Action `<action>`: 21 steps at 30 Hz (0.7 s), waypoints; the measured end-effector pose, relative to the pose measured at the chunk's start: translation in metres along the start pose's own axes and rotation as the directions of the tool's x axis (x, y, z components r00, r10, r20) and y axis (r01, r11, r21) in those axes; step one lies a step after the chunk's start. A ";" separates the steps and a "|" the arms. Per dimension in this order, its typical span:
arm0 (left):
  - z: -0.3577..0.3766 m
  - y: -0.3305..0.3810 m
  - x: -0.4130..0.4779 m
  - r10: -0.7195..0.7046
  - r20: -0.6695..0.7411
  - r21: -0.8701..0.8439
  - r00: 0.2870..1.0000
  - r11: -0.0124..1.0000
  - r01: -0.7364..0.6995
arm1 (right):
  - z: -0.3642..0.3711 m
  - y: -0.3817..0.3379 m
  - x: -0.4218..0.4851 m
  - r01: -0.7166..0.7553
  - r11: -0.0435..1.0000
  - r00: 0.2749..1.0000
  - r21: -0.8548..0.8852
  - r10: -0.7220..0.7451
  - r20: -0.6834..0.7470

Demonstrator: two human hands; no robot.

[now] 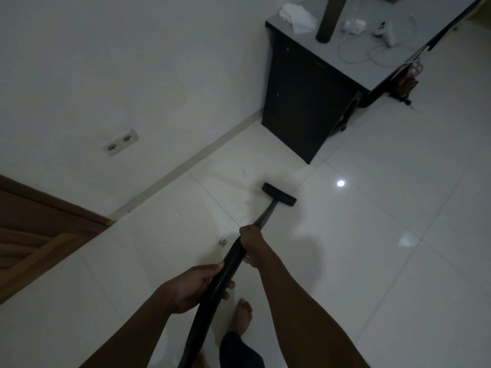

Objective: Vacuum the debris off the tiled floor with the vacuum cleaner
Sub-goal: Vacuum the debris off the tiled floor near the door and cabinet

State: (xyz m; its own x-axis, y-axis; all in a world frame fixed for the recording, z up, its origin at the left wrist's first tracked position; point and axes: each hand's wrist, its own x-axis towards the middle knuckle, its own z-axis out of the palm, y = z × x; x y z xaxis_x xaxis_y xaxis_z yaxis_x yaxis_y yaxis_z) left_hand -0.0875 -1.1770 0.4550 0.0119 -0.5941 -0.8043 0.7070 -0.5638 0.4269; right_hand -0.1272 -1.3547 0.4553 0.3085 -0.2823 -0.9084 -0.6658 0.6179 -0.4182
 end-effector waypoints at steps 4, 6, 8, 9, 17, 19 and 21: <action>0.000 0.008 0.006 0.007 0.025 -0.040 1.000 0.999 -0.006 | -0.006 -0.012 0.004 -0.001 1.000 1.000 -0.009 0.001 0.014; -0.002 0.008 0.006 0.006 0.068 -0.022 0.998 1.000 -0.005 | -0.008 -0.011 0.005 -0.031 1.000 0.999 -0.004 0.031 0.026; 0.002 0.010 0.009 0.020 0.019 0.004 1.000 1.000 -0.020 | -0.008 -0.012 0.006 -0.031 1.000 0.999 0.003 0.031 0.012; 0.006 0.012 0.011 0.036 -0.023 0.009 0.999 0.999 -0.036 | -0.007 -0.015 0.008 -0.008 1.000 1.000 0.011 0.008 -0.006; -0.014 0.014 0.003 0.045 0.080 -0.065 0.996 0.997 -0.040 | 0.002 -0.015 0.001 0.099 0.995 0.995 0.034 -0.098 -0.018; -0.022 0.009 0.000 0.055 0.103 -0.085 0.993 0.995 -0.046 | 0.009 -0.012 -0.001 0.097 0.995 0.995 0.027 -0.097 0.000; -0.025 0.008 -0.003 0.074 0.071 -0.113 0.995 0.991 -0.065 | 0.018 -0.018 -0.002 0.086 0.996 0.996 0.028 -0.086 0.025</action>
State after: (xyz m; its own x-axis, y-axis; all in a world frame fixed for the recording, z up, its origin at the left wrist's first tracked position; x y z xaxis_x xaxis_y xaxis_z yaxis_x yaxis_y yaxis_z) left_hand -0.0642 -1.1649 0.4505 0.0138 -0.6731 -0.7395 0.7804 -0.4551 0.4288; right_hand -0.1037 -1.3519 0.4644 0.3816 -0.3164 -0.8685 -0.6174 0.6119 -0.4943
